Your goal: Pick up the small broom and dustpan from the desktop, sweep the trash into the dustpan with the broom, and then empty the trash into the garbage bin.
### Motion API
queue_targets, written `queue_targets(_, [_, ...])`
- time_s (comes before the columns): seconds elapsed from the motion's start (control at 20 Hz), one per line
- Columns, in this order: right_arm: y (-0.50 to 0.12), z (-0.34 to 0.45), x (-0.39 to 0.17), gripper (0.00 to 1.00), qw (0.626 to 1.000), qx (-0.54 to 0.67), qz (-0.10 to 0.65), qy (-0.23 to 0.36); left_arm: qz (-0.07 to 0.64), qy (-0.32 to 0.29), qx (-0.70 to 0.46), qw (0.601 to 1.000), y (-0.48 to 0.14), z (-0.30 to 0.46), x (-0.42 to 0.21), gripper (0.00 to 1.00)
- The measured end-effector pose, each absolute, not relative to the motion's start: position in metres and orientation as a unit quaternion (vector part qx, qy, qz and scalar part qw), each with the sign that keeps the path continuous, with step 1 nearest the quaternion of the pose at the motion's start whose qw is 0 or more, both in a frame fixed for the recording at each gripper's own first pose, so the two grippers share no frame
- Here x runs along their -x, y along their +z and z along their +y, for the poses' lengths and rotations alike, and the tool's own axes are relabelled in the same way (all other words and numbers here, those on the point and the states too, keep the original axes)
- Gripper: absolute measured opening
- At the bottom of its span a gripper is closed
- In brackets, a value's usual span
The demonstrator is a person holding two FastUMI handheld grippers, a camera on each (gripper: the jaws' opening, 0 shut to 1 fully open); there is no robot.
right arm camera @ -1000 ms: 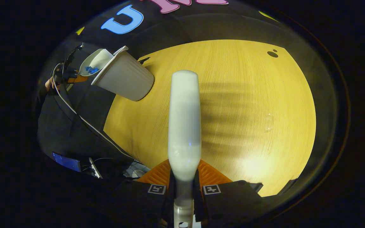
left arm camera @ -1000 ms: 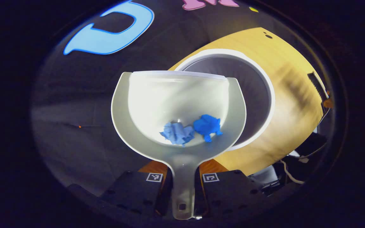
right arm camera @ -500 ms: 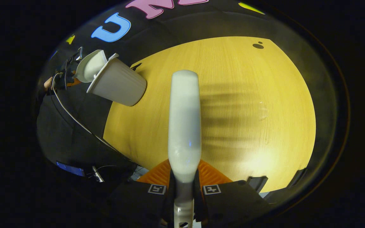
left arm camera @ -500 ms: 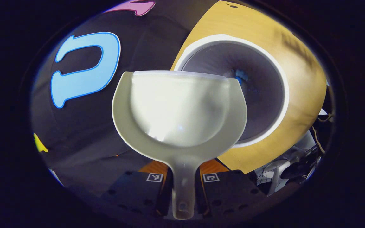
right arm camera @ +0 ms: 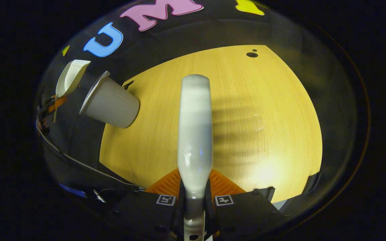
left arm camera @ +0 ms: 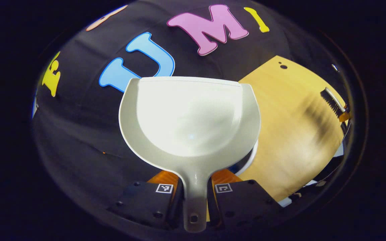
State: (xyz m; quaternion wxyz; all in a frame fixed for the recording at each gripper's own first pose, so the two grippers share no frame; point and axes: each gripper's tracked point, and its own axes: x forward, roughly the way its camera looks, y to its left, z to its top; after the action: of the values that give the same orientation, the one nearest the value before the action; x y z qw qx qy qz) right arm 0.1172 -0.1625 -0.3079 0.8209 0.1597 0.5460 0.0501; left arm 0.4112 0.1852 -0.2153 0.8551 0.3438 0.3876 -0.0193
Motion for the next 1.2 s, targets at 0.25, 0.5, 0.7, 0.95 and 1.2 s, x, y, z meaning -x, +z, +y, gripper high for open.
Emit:
queue_targets(0.25, [-0.309, -0.155, -0.112, 0.28, 0.809, -0.196, 0.554, 0.032, 0.363, -0.148, -0.248, 0.886, -0.241, 0.166, -0.412, 0.29])
queue_targets(0.5, [-0.334, -0.158, -0.097, 0.28, 0.798, -0.166, 0.579, 0.016, 0.413, -0.193, -0.214, 0.864, -0.273, 0.183, -0.405, 0.29])
queue_targets(0.7, [-0.363, -0.165, -0.078, 0.24, 0.782, -0.125, 0.611, 0.011, 0.487, -0.178, -0.148, 0.842, -0.312, 0.196, -0.388, 0.3])
queue_targets(0.95, [-0.402, -0.138, -0.07, 0.25, 0.758, -0.132, 0.639, 0.016, 0.541, -0.12, -0.056, 0.831, -0.335, 0.202, -0.385, 0.29])
queue_targets(1.2, [-0.42, -0.119, -0.092, 0.28, 0.755, -0.124, 0.644, 0.01, 0.581, -0.07, -0.006, 0.811, -0.333, 0.212, -0.382, 0.29])
